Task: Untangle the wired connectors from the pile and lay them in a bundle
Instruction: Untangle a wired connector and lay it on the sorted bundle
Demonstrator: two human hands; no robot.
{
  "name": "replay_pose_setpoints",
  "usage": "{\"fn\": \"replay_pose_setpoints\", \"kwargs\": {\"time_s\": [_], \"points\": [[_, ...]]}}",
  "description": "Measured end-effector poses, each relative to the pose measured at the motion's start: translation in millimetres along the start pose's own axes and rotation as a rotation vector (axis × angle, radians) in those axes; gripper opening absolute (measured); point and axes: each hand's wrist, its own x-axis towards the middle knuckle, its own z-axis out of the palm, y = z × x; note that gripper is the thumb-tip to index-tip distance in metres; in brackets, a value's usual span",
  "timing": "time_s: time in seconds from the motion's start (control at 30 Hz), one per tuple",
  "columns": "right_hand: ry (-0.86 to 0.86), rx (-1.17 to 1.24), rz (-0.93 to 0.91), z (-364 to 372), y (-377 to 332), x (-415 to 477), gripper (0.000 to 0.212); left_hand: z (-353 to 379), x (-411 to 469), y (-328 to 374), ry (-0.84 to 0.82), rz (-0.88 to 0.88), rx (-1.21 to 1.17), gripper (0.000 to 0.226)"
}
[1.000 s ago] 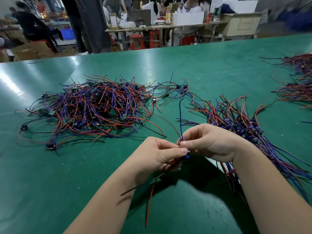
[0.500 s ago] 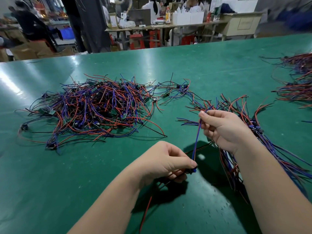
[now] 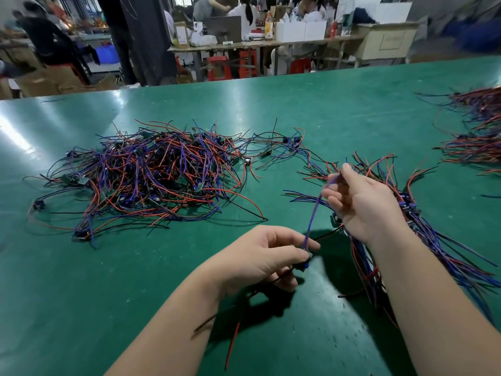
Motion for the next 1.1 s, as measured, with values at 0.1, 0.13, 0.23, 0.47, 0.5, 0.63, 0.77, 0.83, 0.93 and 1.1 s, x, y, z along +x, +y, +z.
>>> {"fn": "replay_pose_setpoints", "kwargs": {"time_s": [0.1,0.13,0.23,0.47,0.5,0.63,0.77,0.83,0.93,1.1], "points": [[-0.006,0.003,0.056,2.3,1.5,0.4,0.019,-1.8,3.0,1.2,0.149,-0.003,-0.092,0.012],[-0.03,-0.088,0.055,2.7,2.7,-1.4,0.011,-2.6,5.3,0.8,0.219,-0.006,-0.121,0.009],[-0.303,-0.508,0.02,5.8,11.3,-14.9,0.006,-7.4,10.0,-2.8,0.352,0.012,-0.159,0.007],[-0.521,-1.002,-0.205,14.9,19.4,-34.8,0.007,-14.0,12.4,-13.1,0.338,0.099,0.015,0.012],[-0.512,-1.019,-0.211,14.2,19.6,-35.0,0.008,-13.1,12.2,-13.2,0.321,0.095,0.04,0.02],[-0.43,-1.182,-0.296,10.6,21.0,-31.8,0.019,-7.5,11.4,-10.7,0.316,0.063,0.027,0.04],[-0.263,-1.221,-0.369,4.9,13.3,-23.1,0.021,1.4,16.6,-10.3,0.337,0.098,-0.074,0.068],[-0.119,-1.19,-0.444,-1.5,5.6,-18.0,0.02,3.7,16.3,-8.4,0.284,0.113,-0.15,0.061],[0.054,-1.253,-0.49,-15.1,-4.9,-9.1,0.019,2.7,13.1,-6.3,0.201,0.098,-0.185,0.04],[0.174,-1.336,-0.54,-30.0,-12.1,1.7,0.016,-20.7,15.0,-0.7,0.672,0.136,-0.122,0.01]]}}
